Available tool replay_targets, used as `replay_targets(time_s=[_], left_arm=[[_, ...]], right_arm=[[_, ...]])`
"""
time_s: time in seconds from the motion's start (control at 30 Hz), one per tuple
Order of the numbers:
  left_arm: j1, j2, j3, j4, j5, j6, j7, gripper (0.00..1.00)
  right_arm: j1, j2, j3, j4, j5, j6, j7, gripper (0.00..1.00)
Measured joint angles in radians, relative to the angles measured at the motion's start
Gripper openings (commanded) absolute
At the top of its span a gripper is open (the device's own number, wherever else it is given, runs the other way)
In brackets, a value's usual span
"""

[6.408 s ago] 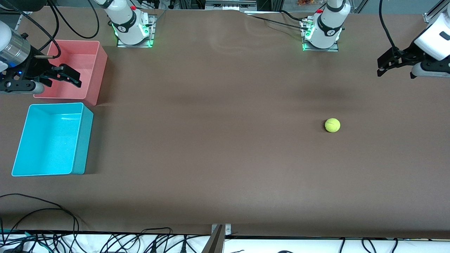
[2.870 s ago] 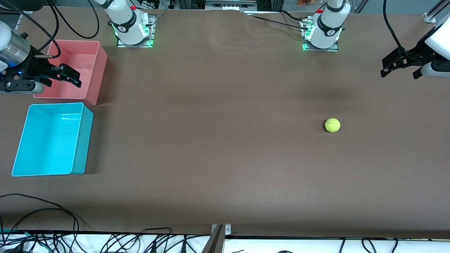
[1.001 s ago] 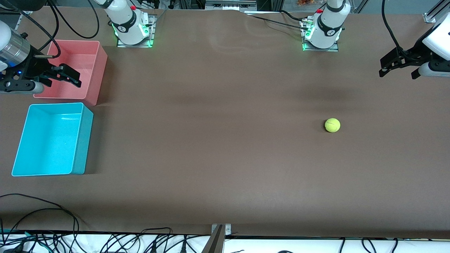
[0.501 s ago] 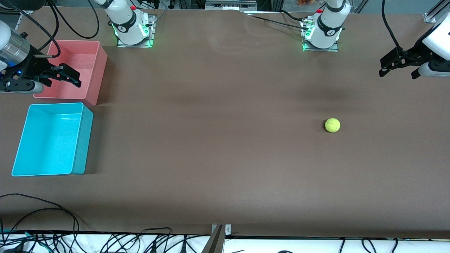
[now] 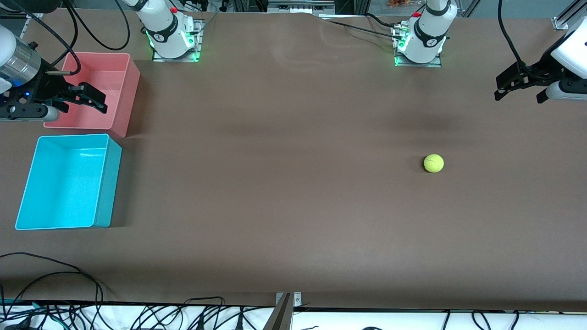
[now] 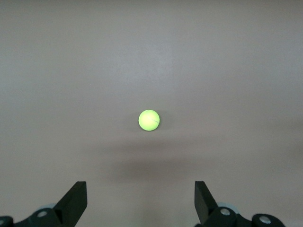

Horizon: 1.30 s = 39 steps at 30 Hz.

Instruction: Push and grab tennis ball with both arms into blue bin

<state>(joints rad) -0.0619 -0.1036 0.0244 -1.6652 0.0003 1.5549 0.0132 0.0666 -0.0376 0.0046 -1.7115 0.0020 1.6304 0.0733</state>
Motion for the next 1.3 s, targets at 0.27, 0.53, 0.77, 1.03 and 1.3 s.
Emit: replay_targets(time_s=[0.27, 0.53, 0.77, 1.03, 1.3], left_arm=[[0.000, 0.000, 0.000, 0.000, 0.000, -0.001, 0.000, 1.00], [0.004, 0.009, 0.002, 0.000, 0.000, -0.014, 0.000, 1.00], [0.015, 0.037, 0.008, 0.000, 0.000, -0.040, 0.000, 1.00], [0.029, 0.060, 0.010, 0.000, 0.000, -0.041, 0.000, 1.00], [0.029, 0.067, 0.009, 0.000, 0.000, -0.043, 0.000, 1.00]], right_arm=[[0.000, 0.000, 0.001, 0.000, 0.000, -0.001, 0.000, 1.00], [0.001, -0.001, 0.002, 0.000, 0.000, -0.001, 0.000, 1.00], [0.001, -0.001, 0.002, 0.000, 0.000, -0.001, 0.000, 1.00], [0.001, -0.001, 0.002, 0.000, 0.000, -0.002, 0.000, 1.00], [0.001, -0.001, 0.002, 0.000, 0.000, -0.002, 0.000, 1.00]])
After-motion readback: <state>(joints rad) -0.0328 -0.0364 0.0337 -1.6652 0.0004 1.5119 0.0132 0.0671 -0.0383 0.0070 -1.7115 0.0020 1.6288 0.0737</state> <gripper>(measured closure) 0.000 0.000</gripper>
